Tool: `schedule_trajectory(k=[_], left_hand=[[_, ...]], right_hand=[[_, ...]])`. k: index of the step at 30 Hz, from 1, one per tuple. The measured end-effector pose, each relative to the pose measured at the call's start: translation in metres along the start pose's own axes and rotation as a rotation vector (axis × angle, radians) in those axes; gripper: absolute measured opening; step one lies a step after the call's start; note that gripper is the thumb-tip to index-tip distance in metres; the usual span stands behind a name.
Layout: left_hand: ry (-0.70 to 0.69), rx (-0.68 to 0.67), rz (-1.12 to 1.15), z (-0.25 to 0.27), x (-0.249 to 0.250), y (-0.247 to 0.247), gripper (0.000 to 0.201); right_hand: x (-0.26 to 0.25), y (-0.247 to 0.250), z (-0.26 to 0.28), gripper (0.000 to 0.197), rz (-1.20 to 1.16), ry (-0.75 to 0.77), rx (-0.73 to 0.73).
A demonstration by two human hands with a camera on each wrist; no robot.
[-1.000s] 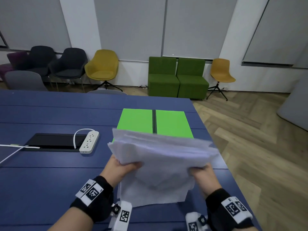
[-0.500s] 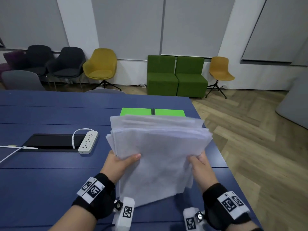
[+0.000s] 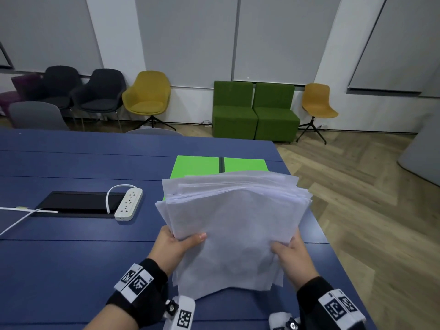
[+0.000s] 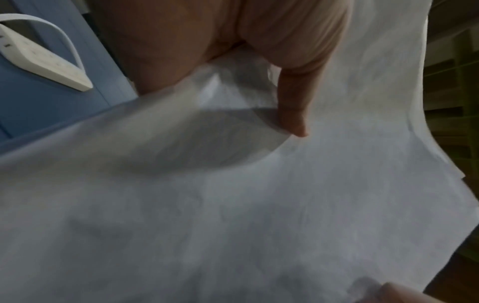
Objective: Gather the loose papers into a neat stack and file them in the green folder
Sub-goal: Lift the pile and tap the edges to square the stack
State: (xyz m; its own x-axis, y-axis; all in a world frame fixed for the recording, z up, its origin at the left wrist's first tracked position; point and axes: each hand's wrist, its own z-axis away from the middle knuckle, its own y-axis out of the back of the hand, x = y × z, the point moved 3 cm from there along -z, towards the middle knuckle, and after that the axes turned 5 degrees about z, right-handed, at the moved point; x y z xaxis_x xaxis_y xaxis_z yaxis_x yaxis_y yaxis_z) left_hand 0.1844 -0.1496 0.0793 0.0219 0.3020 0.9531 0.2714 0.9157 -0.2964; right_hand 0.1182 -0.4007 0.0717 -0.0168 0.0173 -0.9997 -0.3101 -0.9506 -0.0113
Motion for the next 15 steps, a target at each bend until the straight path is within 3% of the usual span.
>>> schedule_trajectory(k=[3,6,9,11,15], left_hand=[[-0.030,-0.049,0.002,0.002,0.008,-0.002,0.037],[0.003,-0.080,-0.021,0.003,-0.001,0.000,0.065],[0.039,-0.019,0.006,0.006,-0.012,0.000,0.079],[0.020,0.036,-0.021,0.008,-0.012,-0.003,0.076],[-0.092,0.055,-0.042,0.009,0.009,-0.015,0.036]], right_hand=[[-0.011,0.012,0.000,0.057,-0.061,0.058,-0.034],[-0.008,0.015,0.000,0.046,-0.039,0.011,-0.085],[-0.005,0.012,0.000,0.036,0.051,0.006,-0.125],[-0.008,0.011,0.000,0.033,0.059,0.035,-0.122],[-0.033,0.012,-0.001,0.027,-0.049,0.103,-0.176]])
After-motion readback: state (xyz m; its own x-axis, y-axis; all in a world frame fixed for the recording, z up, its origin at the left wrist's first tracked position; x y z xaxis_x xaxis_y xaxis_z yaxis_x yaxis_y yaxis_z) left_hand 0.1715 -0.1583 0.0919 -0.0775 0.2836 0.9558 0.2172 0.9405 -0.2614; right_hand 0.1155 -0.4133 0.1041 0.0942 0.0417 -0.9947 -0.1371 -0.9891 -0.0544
